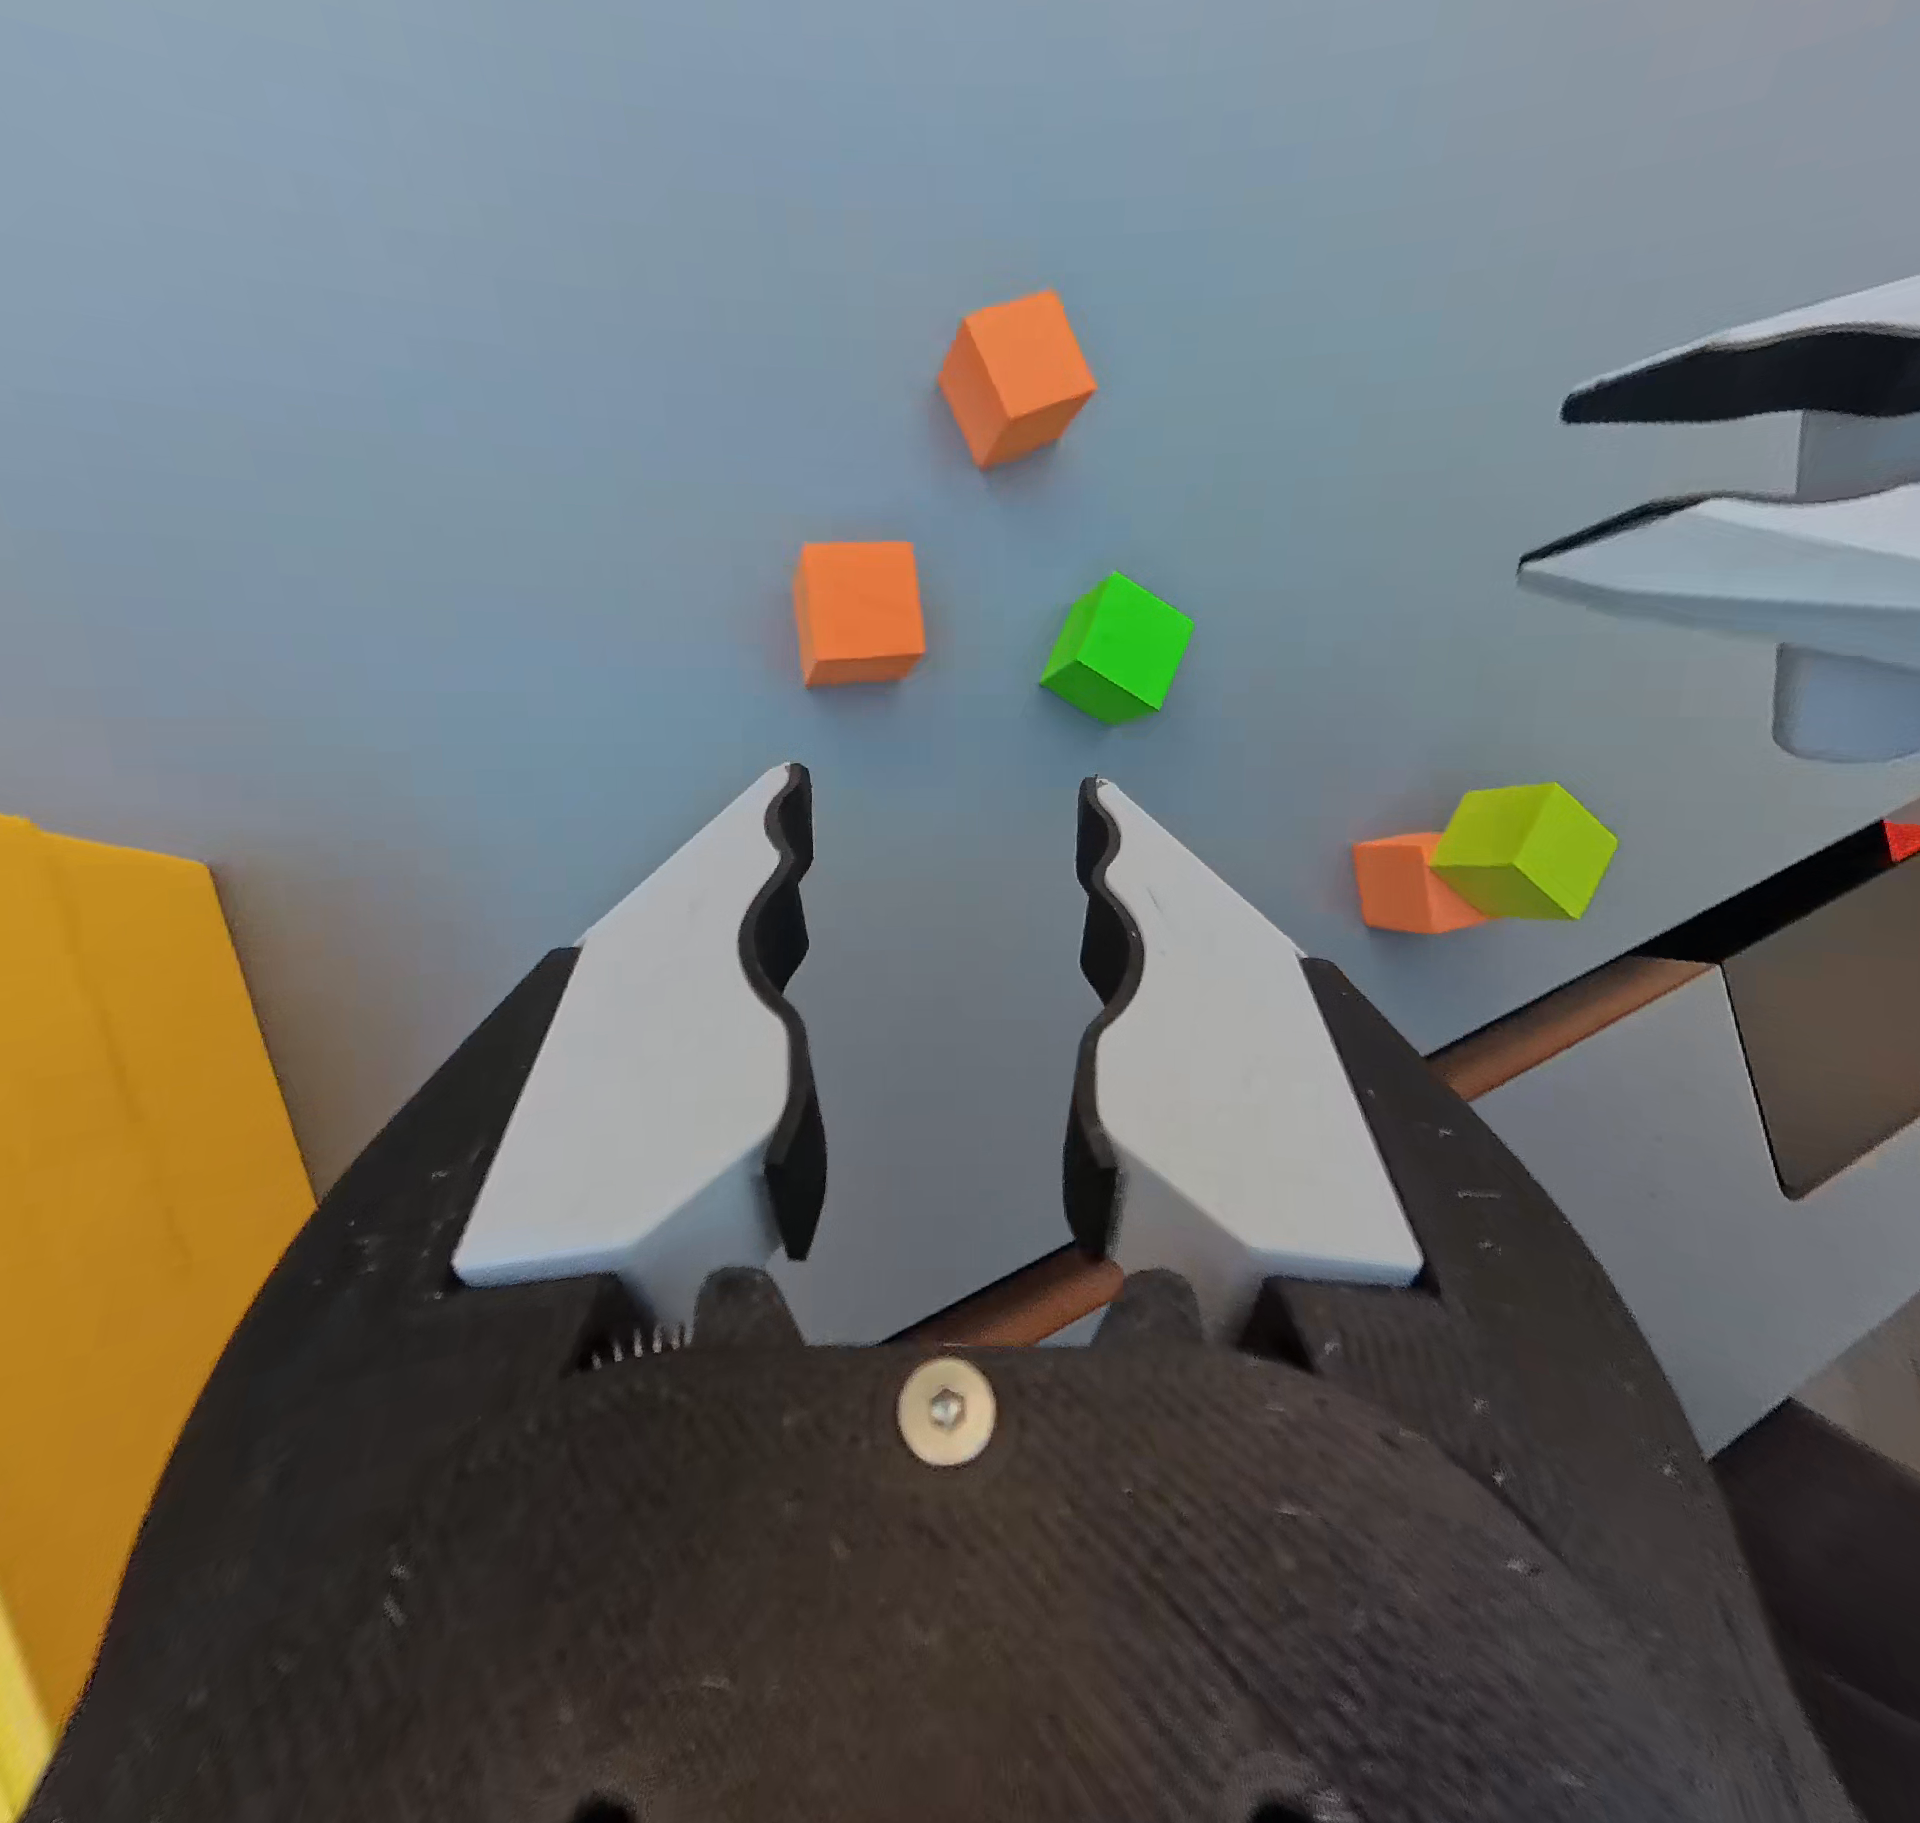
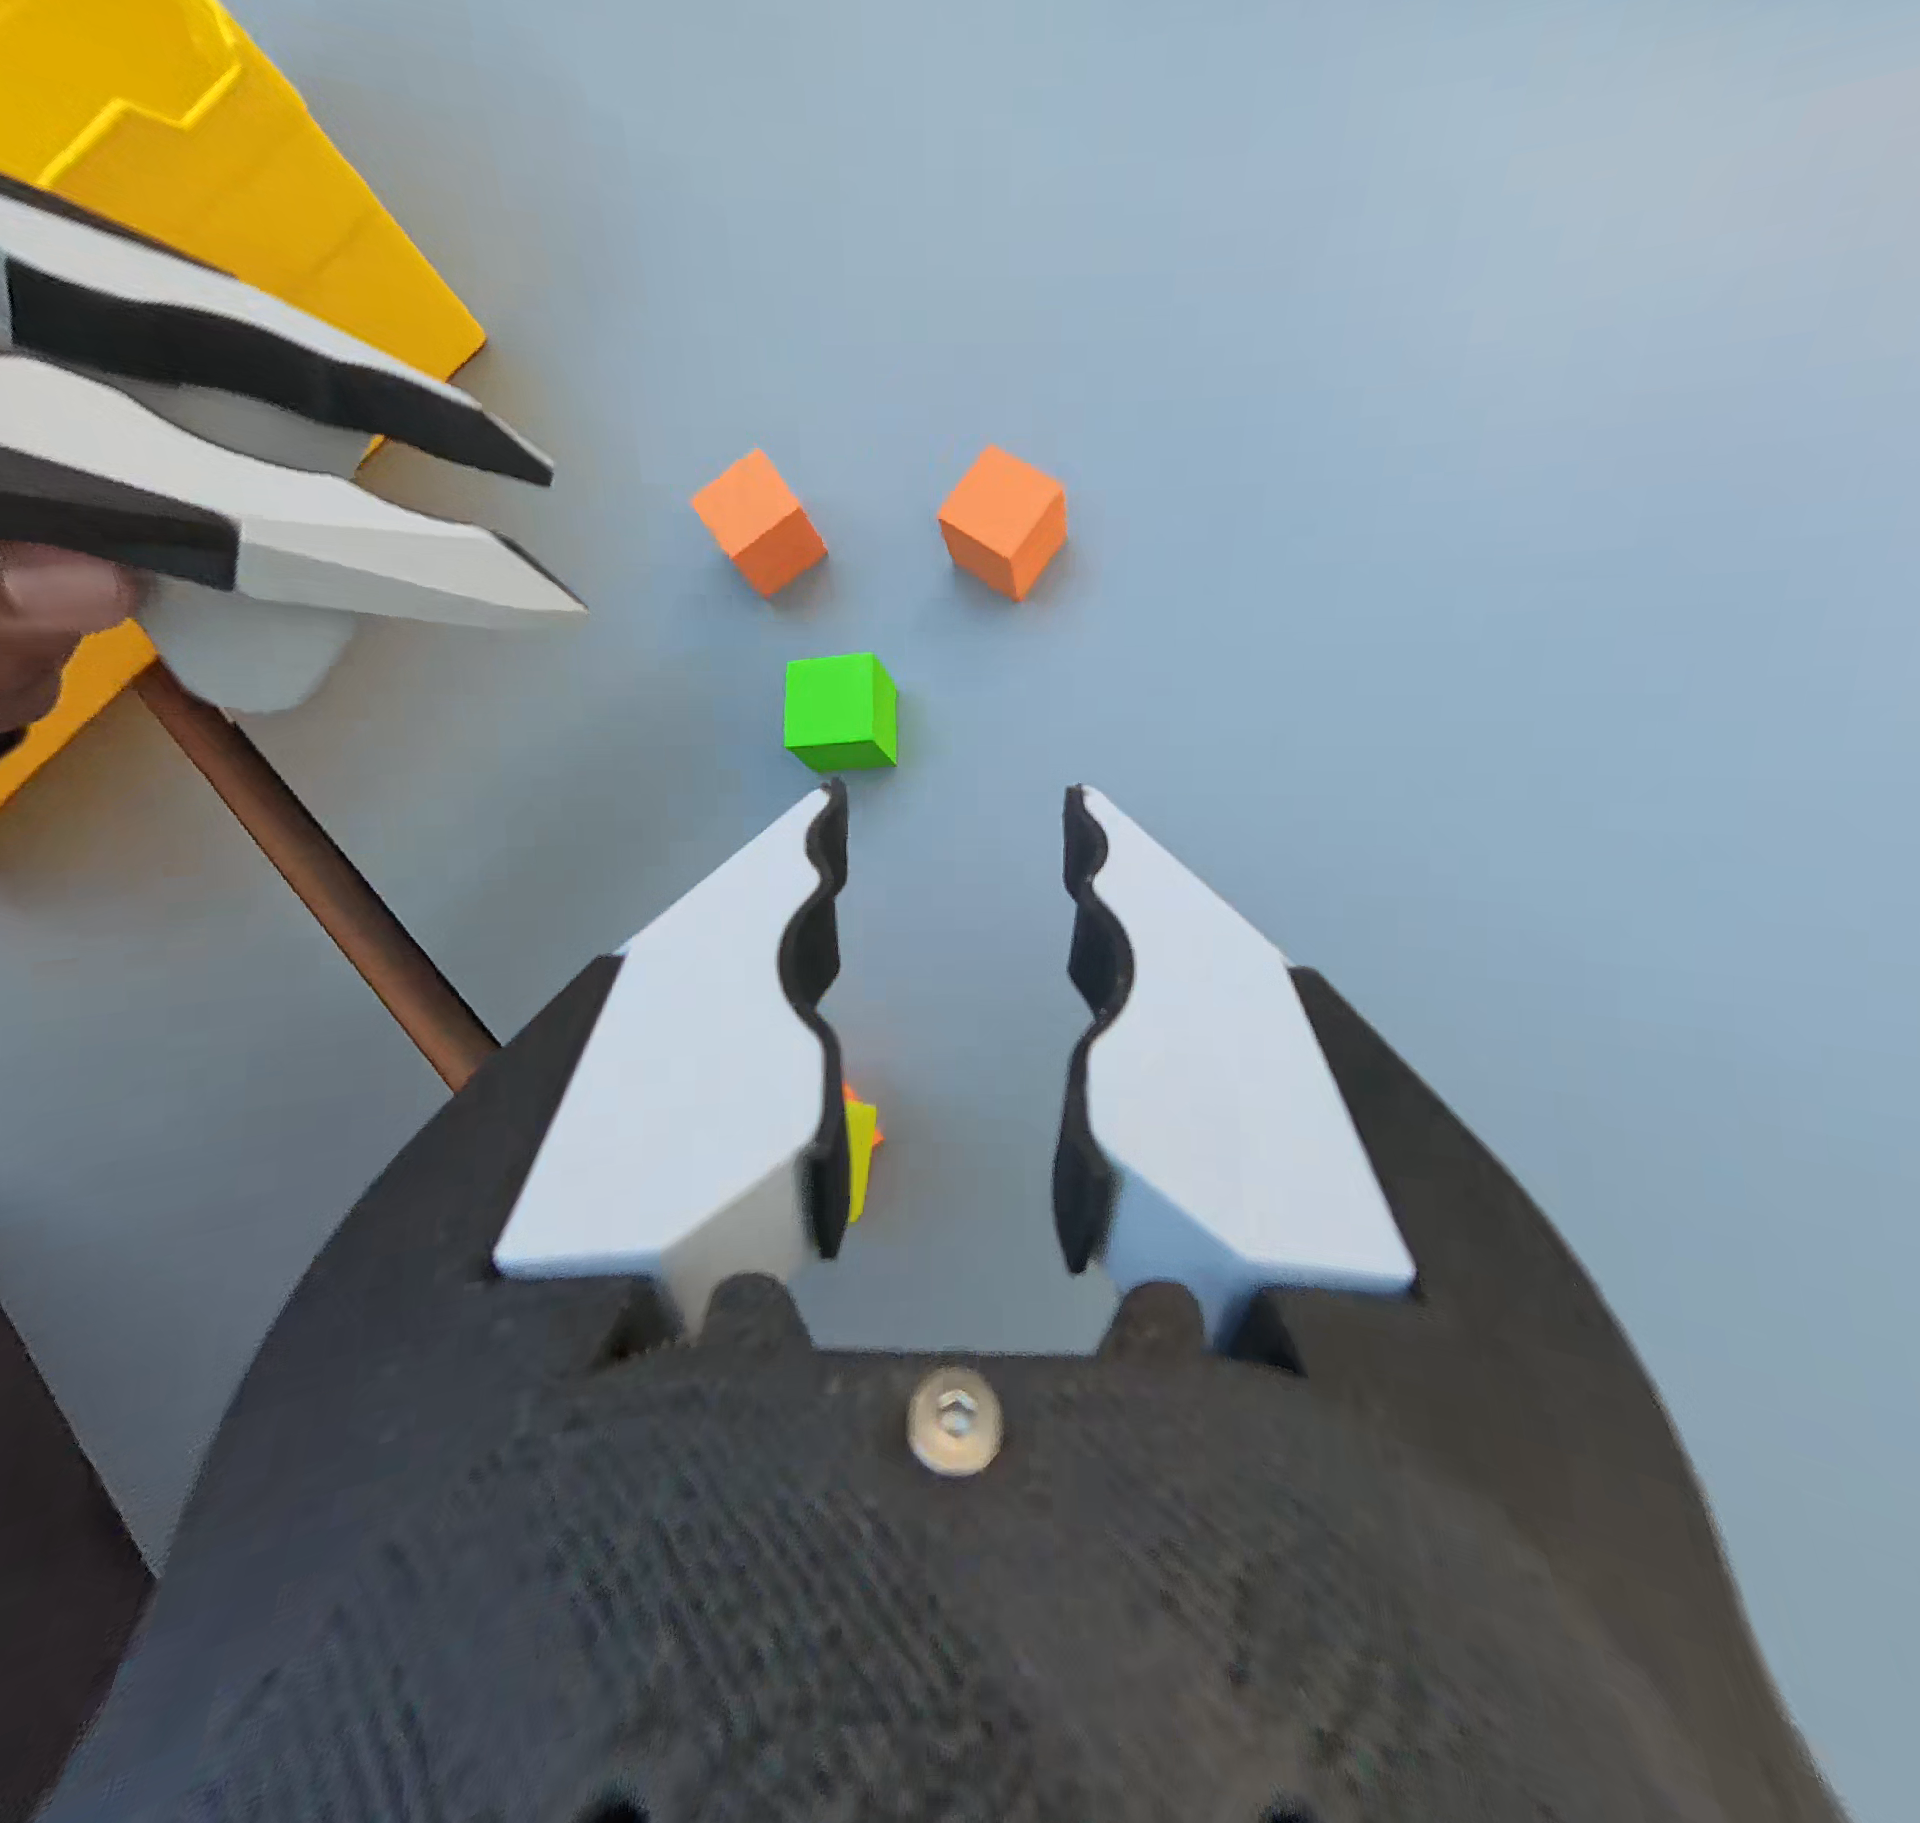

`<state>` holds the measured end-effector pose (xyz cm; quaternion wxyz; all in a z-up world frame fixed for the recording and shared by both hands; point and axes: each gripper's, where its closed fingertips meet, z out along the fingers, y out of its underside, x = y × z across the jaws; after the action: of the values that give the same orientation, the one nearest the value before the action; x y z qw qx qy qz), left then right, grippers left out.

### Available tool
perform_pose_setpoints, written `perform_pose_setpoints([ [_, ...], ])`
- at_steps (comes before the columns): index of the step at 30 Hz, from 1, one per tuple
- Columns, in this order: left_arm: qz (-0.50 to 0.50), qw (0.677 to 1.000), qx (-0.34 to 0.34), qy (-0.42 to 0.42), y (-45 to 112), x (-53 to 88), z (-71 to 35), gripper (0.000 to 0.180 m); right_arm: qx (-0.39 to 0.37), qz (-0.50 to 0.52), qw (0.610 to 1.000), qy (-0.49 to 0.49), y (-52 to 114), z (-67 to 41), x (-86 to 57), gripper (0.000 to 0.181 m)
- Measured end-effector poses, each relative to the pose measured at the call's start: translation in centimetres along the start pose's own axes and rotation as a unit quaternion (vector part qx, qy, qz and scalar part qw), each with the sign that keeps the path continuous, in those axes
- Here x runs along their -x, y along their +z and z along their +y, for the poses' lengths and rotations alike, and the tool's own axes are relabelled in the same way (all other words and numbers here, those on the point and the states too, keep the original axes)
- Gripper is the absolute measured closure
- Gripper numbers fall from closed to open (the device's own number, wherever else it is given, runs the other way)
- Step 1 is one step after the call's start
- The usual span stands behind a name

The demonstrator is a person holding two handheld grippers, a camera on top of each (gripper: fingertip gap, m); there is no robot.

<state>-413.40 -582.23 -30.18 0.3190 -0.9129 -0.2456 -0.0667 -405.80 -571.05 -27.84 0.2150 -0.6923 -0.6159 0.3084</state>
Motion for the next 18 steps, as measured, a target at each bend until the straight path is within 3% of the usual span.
perform_pose_setpoints([
  [7,-0.028,0.999,0.015,0.001,2.9,1.4,-1.4,0.132,0.119,-0.058,0.981,-0.139,7.0,0.7,3.8,0.14],
  [9,-0.046,0.999,0.024,0.012,3.7,1.8,-1.5,0.133,0.142,-0.044,0.974,-0.17,8.3,1.2,3.5,0.155],
  [12,-0.077,0.996,0.034,0.025,4.6,2.8,-1.4,0.136,0.119,-0.026,0.979,-0.164,7.0,0.0,2.2,0.155],
  [18,-0.047,0.998,0.033,0.011,5.4,1.9,-1.0,0.155,0.036,-0.01,0.997,-0.071,-2.8,-0.3,-1.0,0.155],
])
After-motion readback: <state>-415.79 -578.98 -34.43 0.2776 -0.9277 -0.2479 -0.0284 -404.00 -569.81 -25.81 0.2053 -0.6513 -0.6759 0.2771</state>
